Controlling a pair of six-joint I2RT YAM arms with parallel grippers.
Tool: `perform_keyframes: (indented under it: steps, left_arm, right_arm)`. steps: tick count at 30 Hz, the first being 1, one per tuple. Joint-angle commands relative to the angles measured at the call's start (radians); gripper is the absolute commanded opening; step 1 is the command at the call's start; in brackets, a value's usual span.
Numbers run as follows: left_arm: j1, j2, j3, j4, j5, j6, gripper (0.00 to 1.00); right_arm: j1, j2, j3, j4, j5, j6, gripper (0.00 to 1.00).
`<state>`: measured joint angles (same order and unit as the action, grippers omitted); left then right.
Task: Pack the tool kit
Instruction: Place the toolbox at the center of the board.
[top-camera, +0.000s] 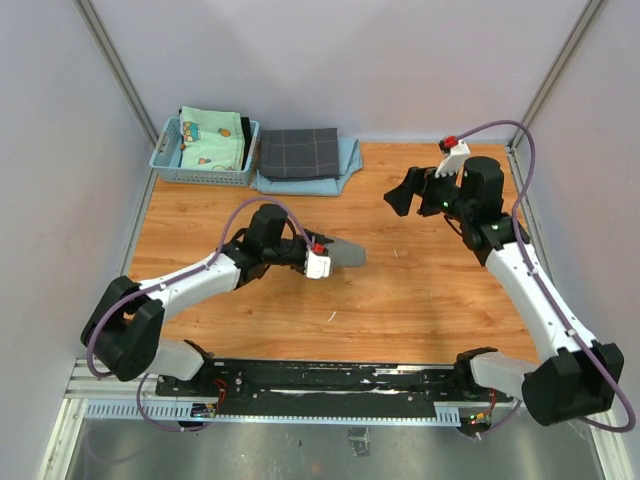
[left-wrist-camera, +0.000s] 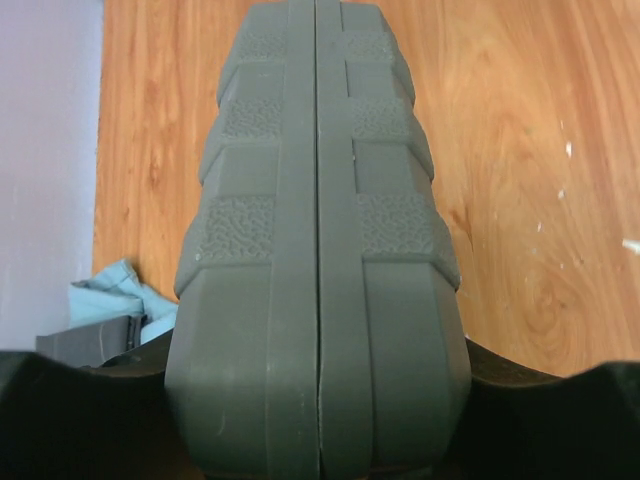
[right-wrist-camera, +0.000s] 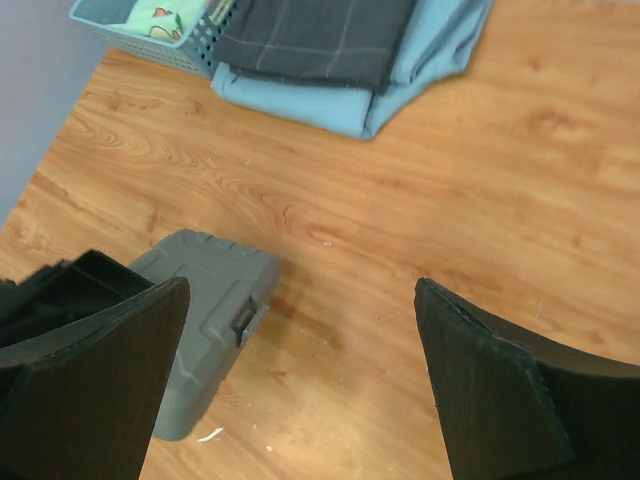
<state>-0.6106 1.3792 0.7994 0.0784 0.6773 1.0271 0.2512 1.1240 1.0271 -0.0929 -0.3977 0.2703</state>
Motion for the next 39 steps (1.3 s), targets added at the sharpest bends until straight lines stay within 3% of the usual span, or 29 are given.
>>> perform_keyframes:
  steps: [1, 12, 24, 39]
  left_arm:
    - [-0.051, -0.026, -0.050, 0.203, -0.117, 0.341, 0.00]
    - [-0.154, 0.013, -0.306, 0.407, -0.284, 0.540, 0.00]
    - [-0.197, 0.108, -0.412, 0.533, -0.368, 0.636, 0.00]
    - [-0.218, 0.125, -0.426, 0.564, -0.399, 0.618, 0.00]
  right_arm:
    - [-0.039, 0.085, 0.095, -0.209, -0.046, 0.149, 0.94]
    - [-0.037, 0.262, 0.088, -0.289, -0.165, 0.168, 0.86]
    - [0.036, 0.410, 0.074, -0.278, -0.272, 0.180, 0.84]
    - [0.075, 0.631, 0.040, -0.023, -0.412, 0.319, 0.85]
